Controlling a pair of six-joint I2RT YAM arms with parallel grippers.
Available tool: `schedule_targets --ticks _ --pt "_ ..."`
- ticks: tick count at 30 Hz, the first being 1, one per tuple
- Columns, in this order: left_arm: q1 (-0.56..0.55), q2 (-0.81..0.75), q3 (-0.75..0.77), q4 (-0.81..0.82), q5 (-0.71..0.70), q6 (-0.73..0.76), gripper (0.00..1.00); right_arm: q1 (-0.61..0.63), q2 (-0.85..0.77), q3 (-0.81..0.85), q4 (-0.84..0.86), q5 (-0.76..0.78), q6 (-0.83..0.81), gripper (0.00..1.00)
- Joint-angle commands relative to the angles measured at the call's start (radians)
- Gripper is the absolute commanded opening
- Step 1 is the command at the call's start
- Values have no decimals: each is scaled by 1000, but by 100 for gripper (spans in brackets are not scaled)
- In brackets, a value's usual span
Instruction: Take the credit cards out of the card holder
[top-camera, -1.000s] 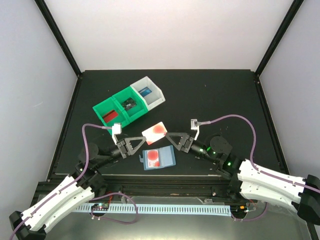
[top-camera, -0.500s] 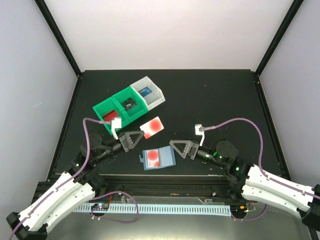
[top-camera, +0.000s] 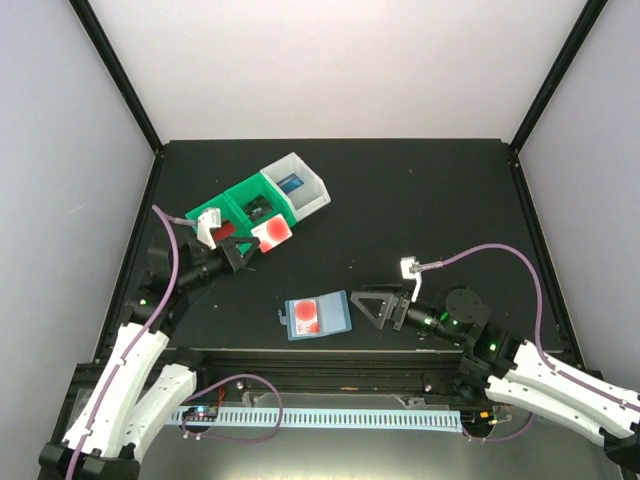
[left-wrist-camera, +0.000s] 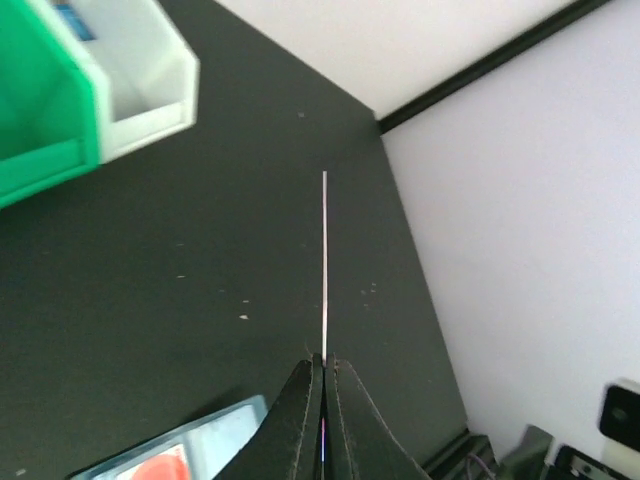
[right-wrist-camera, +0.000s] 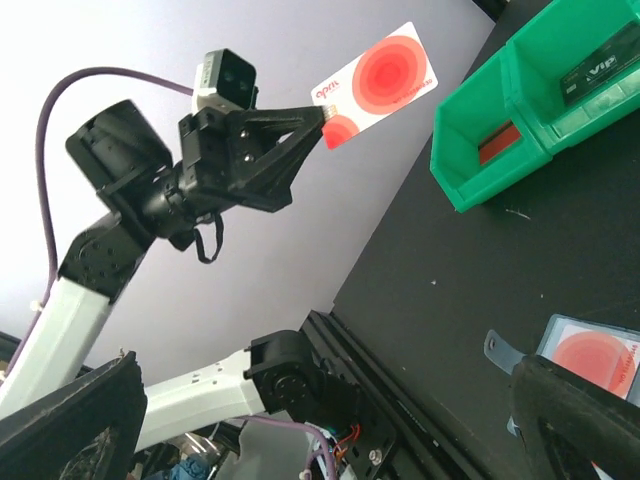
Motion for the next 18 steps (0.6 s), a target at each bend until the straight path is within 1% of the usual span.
schedule_targets --ticks 1,5,8,13,18 --pt "110 48 89 -159 74 102 2 -1 -60 -20 -68 23 -20 100" --pt "242 92 100 -191 103 133 2 -1 -108 -37 -82 33 -21 100" --pt "312 144 120 -207 116 162 2 -1 -127 -44 -91 41 -26 100" --pt "388 239 177 -239 91 223 2 -1 -143 -38 -113 53 -41 100" --pt "450 354 229 -257 94 276 2 -1 -145 -35 -119 64 -54 100"
